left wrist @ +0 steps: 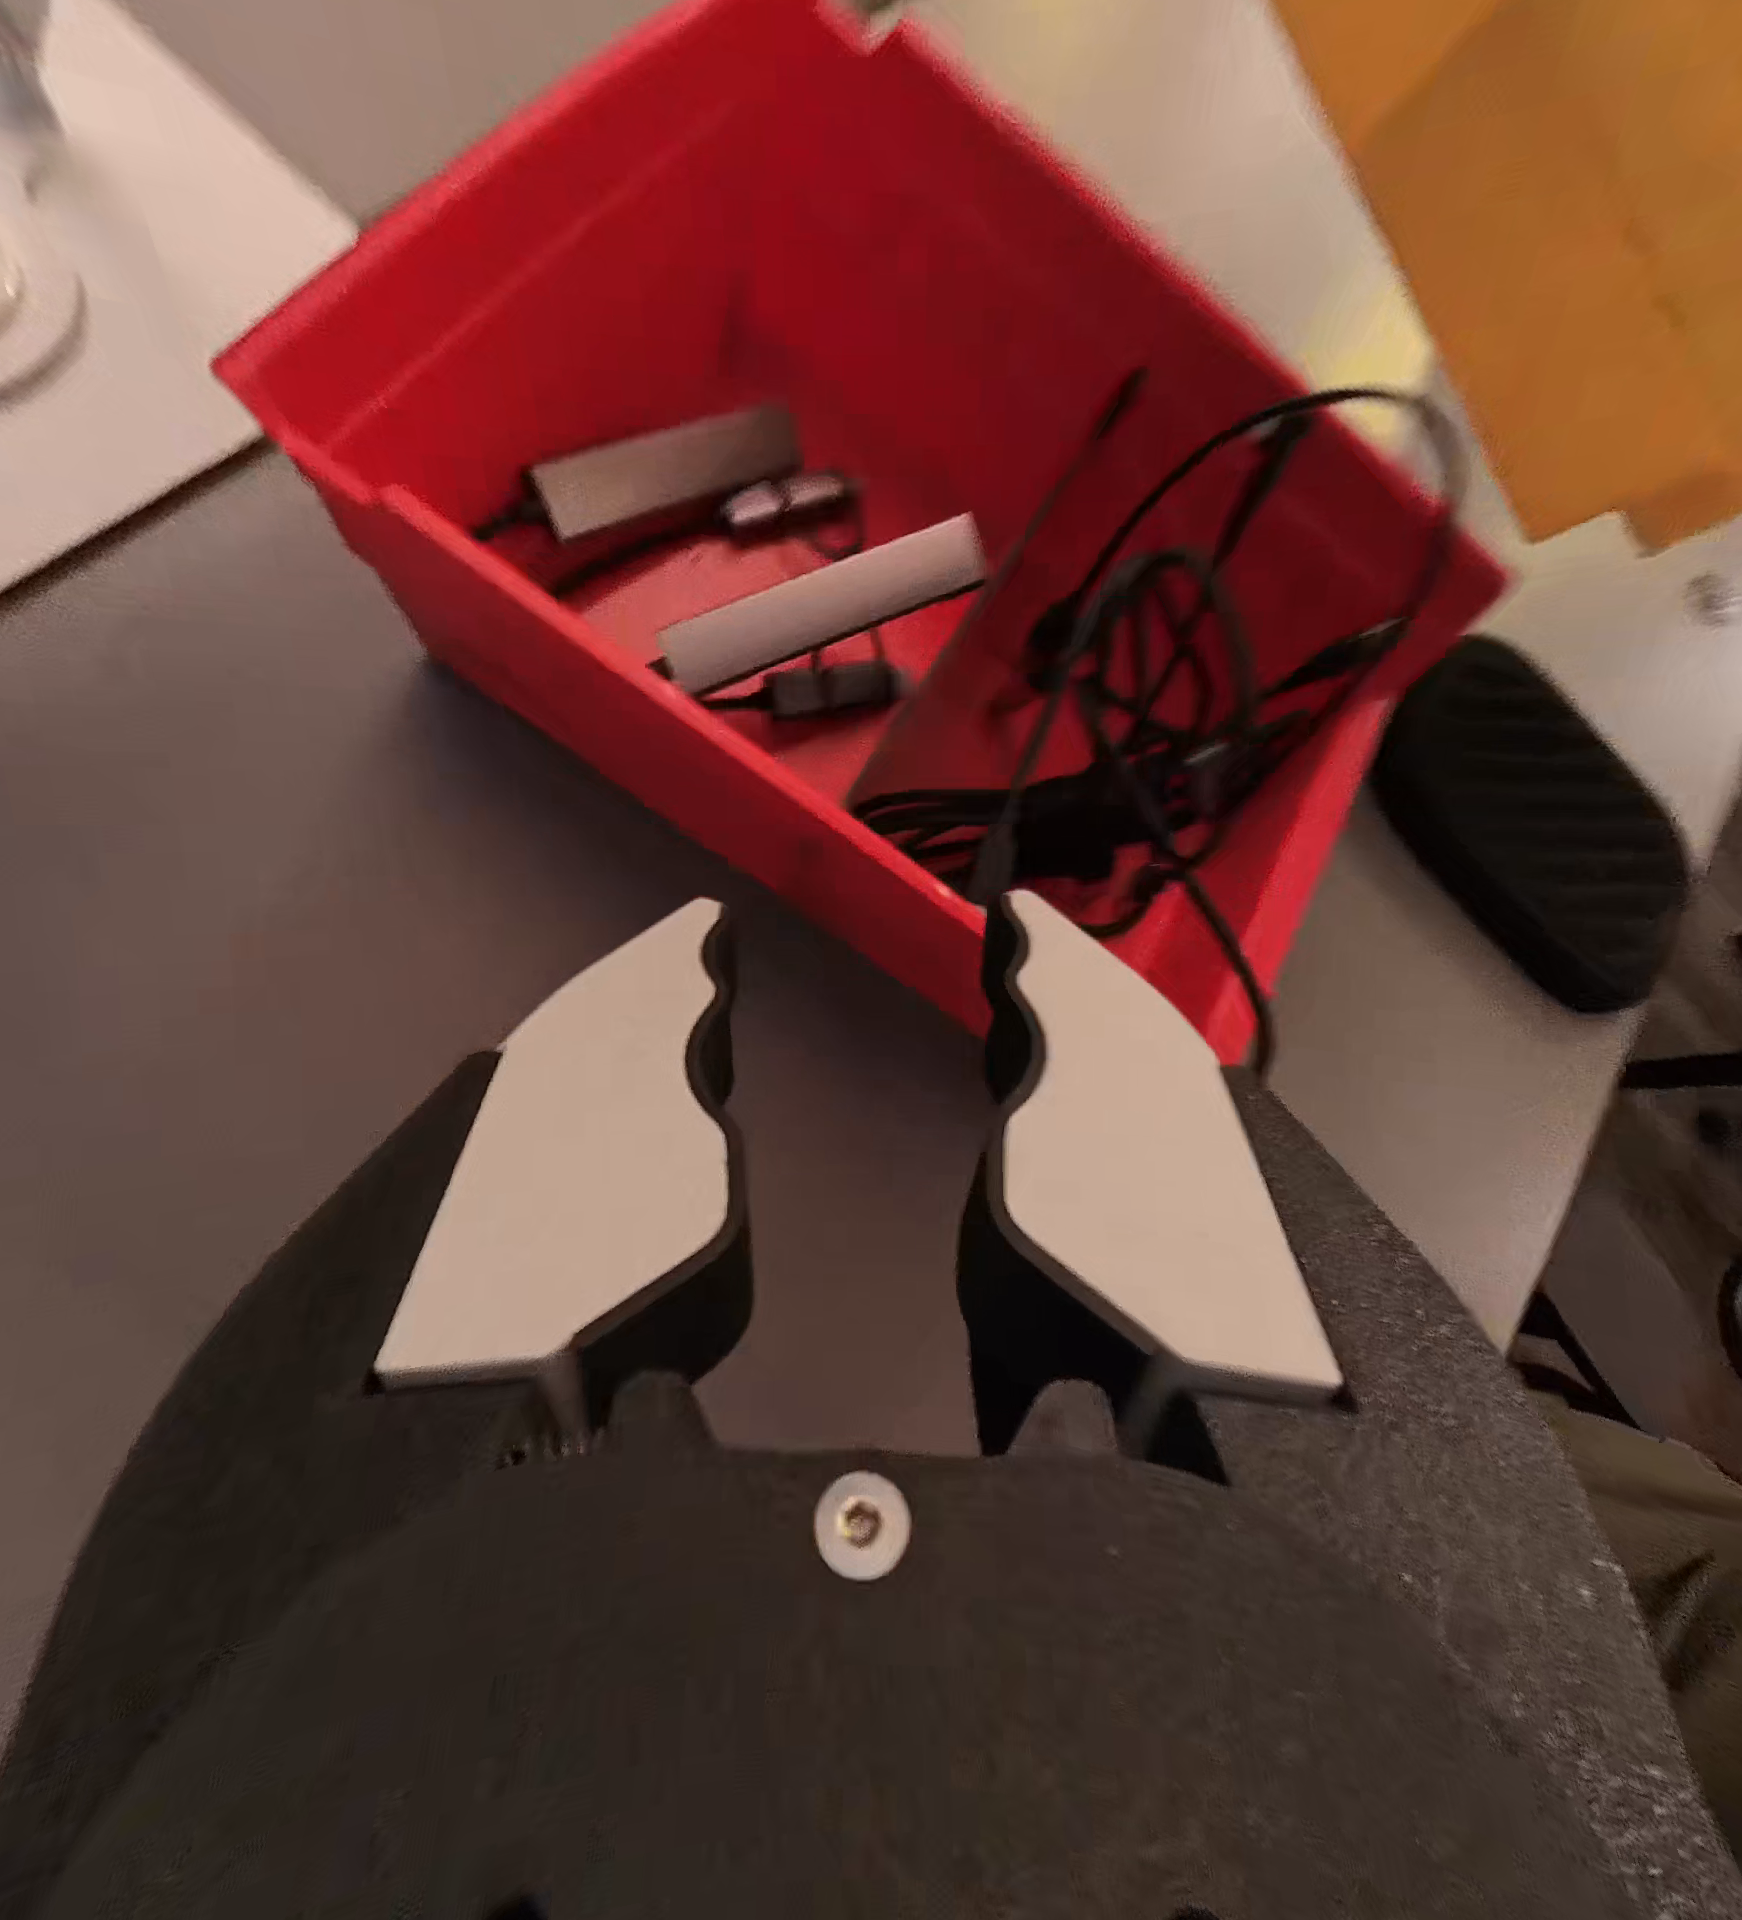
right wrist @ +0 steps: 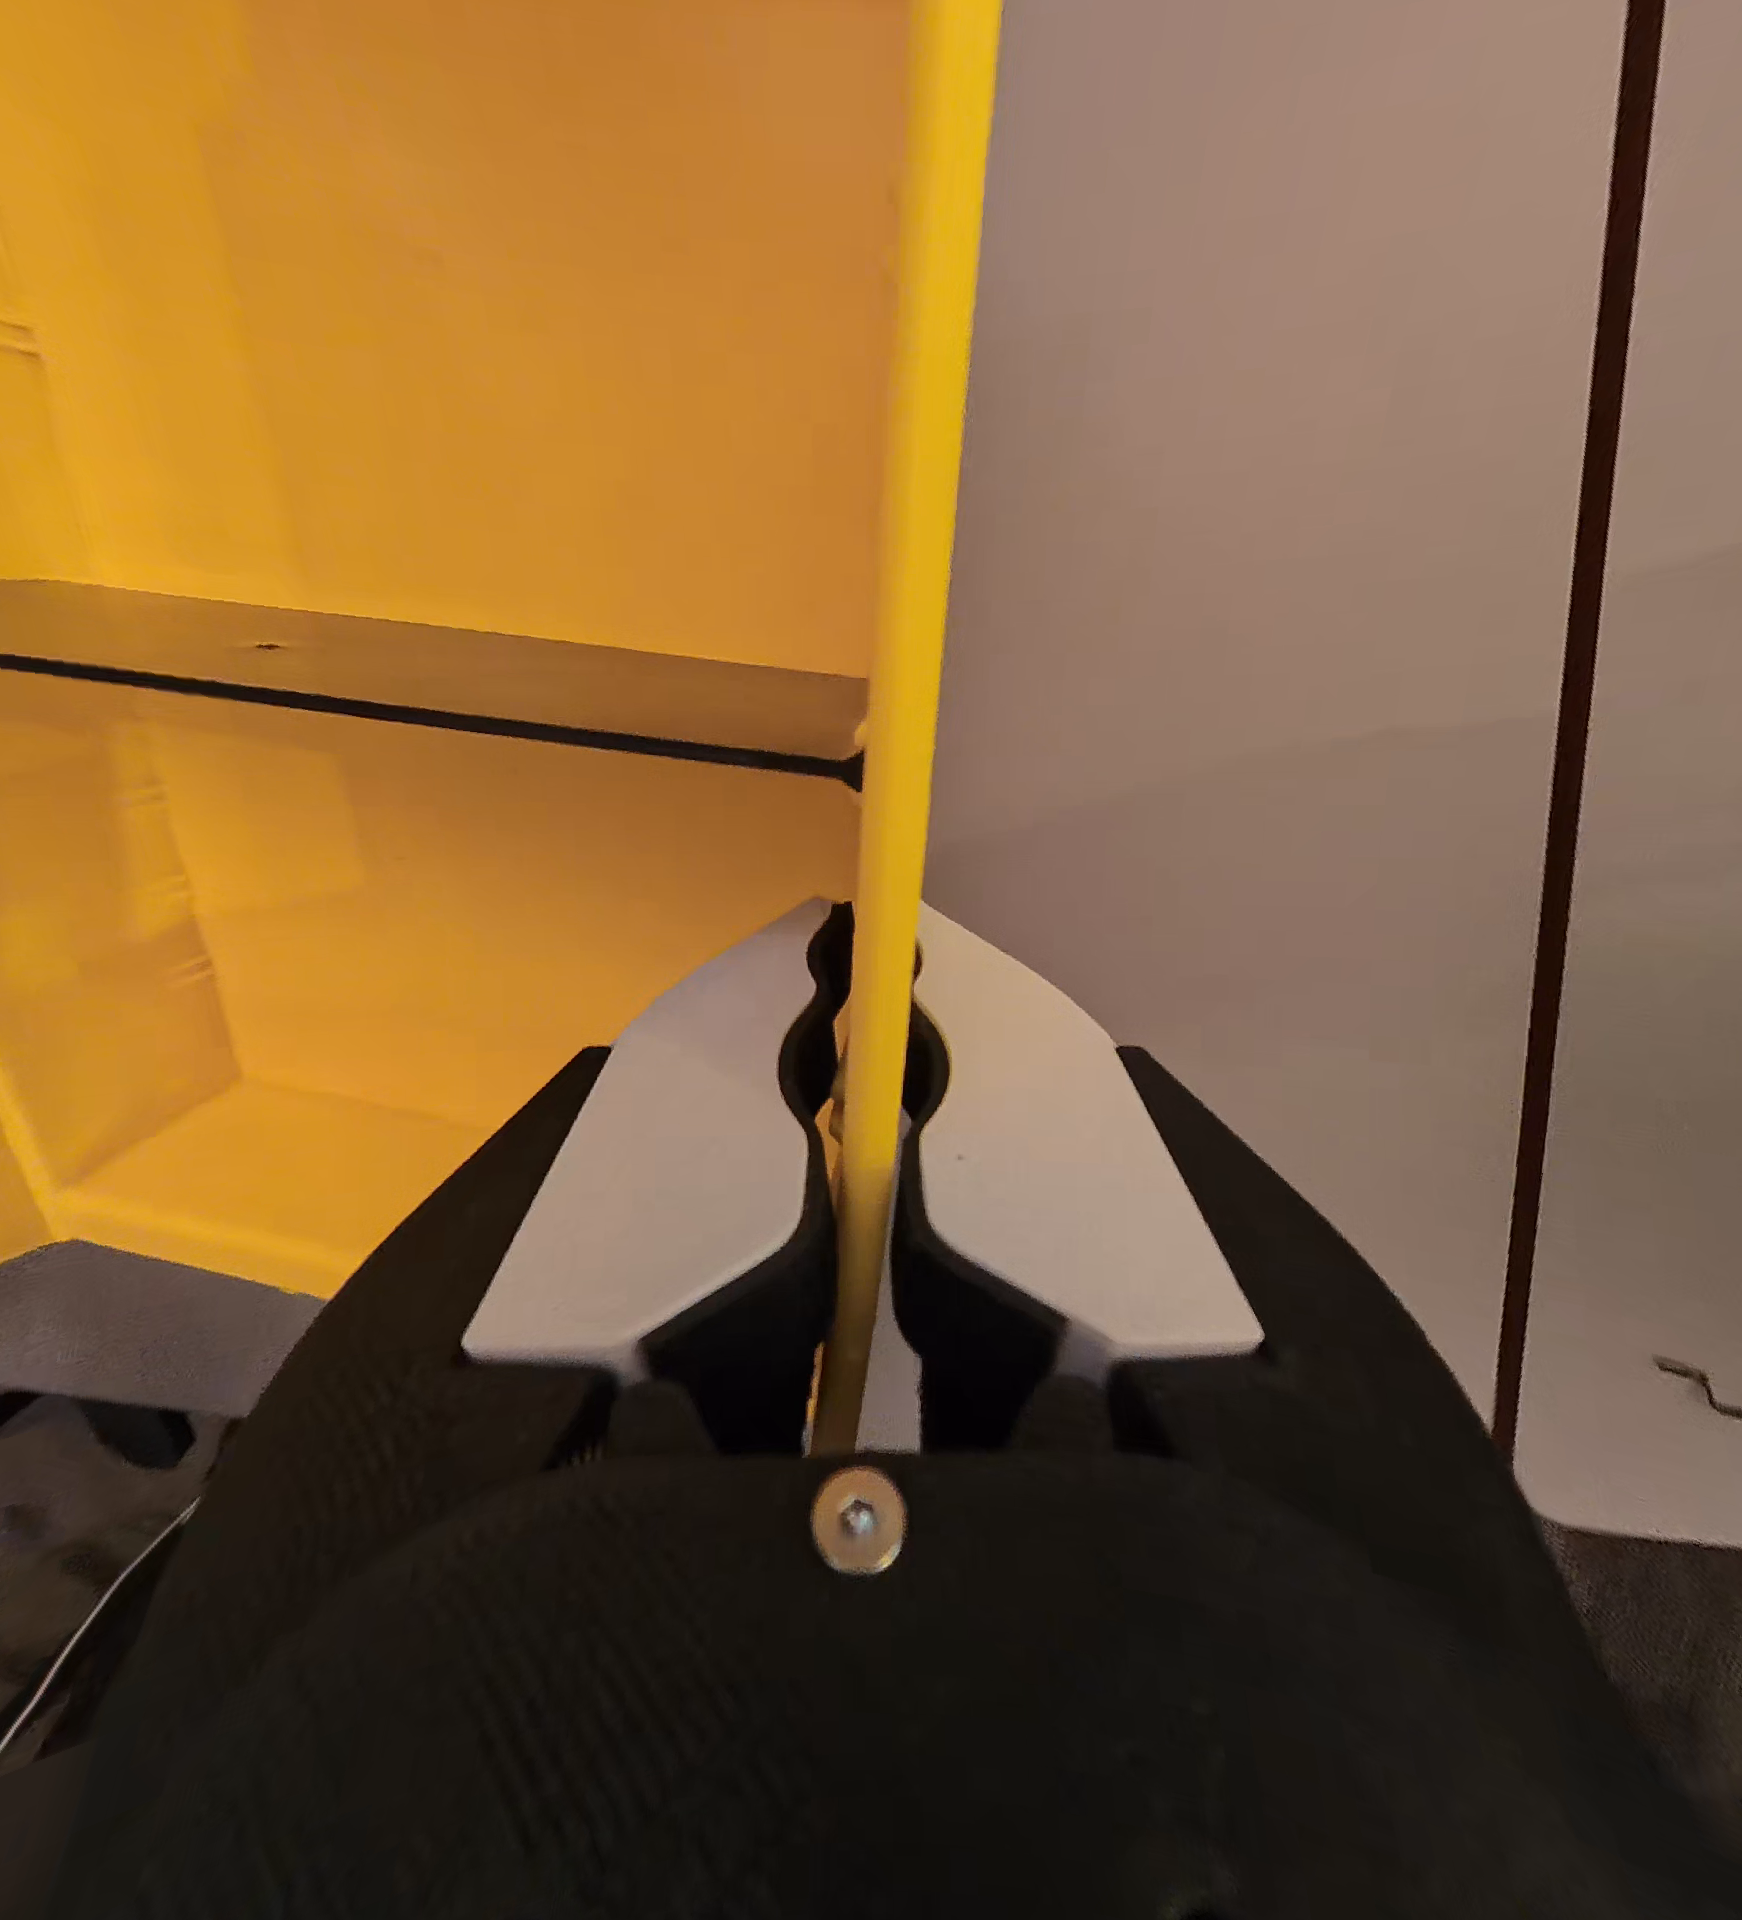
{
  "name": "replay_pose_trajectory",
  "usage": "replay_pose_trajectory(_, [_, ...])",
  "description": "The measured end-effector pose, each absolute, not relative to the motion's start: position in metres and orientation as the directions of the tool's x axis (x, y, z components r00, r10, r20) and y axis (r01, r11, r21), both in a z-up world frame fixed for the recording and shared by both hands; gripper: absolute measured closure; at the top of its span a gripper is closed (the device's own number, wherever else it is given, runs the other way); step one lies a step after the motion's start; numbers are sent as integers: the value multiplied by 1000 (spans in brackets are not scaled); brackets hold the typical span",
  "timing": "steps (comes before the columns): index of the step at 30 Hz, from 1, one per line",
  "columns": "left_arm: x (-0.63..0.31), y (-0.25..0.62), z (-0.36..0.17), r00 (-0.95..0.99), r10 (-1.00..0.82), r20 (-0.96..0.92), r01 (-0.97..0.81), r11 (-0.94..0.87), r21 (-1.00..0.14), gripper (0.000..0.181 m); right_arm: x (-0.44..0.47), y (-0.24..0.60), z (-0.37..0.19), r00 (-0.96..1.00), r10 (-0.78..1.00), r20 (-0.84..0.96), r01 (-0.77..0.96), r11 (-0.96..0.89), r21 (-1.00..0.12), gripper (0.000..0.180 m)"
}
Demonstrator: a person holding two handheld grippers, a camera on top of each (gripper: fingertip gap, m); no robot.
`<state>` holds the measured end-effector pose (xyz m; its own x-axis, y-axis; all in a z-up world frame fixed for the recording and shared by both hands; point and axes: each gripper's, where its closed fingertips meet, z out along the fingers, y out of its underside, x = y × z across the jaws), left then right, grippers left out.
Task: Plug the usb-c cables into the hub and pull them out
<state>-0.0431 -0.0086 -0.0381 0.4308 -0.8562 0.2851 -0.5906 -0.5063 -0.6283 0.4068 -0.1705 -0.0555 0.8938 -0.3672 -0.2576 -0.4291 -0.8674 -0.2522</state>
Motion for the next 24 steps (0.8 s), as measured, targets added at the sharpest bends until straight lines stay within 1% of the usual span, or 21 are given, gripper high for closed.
replay_pose_trajectory(1, [-38,-6,-48,450,-845,288,-622,-528,-578,142,411,-171,-69,890,-376,-258,-436,-866,-246,173])
replay_pose_trajectory(3, [-26,-6,-60,460,-828,321,-664,-561,-494,138,417,-171,-92,892,-374,-256,-431,-873,-229,172])
replay_pose_trajectory(5, [-12,-2,-66,489,-798,352,-663,-602,-445,138,421,-171,-109,899,-370,-235,-417,-886,-202,173])
replay_pose_trajectory(7, [-8,7,-78,537,-777,329,-683,-630,-371,140,424,-169,-121,927,-329,-180,-360,-915,-185,172])
replay_pose_trajectory(8, [-7,10,-84,542,-783,305,-710,-621,-333,143,424,-169,-127,936,-319,-149,-341,-926,-159,172])
replay_pose_trajectory(9, [-6,11,-86,546,-781,305,-724,-622,-297,139,421,-168,-132,939,-309,-150,-329,-935,-133,173])
replay_pose_trajectory(11, [-5,13,-85,562,-764,318,-743,-635,-212,143,407,-155,-134,917,-331,-224,-367,-918,-149,171])
replay_pose_trajectory(12, [-6,13,-85,570,-754,326,-752,-639,-164,143,401,-152,-135,923,-327,-202,-359,-922,-144,172])
replay_pose_trajectory(14, [-10,12,-85,595,-729,338,-759,-648,-63,148,385,-149,-135,954,-247,-170,-270,-954,-128,170])
replay_pose_trajectory(15, [-15,18,-86,606,-735,304,-765,-643,-29,159,381,-147,-135,960,-219,-173,-241,-963,-122,170])
replay_pose_trajectory(16, [-20,26,-88,618,-745,252,-767,-642,-16,168,375,-144,-134,958,-202,-205,-230,-965,-124,168])
replay_pose_trajectory(19, [-27,43,-89,653,-736,179,-745,-666,-23,173,360,-136,-133,931,-201,-305,-251,-959,-132,162])
replay_pose_trajectory(24, [-57,59,-88,708,-686,169,-697,-717,7,177,335,-127,-132,946,-118,-303,-171,-973,-158,163])
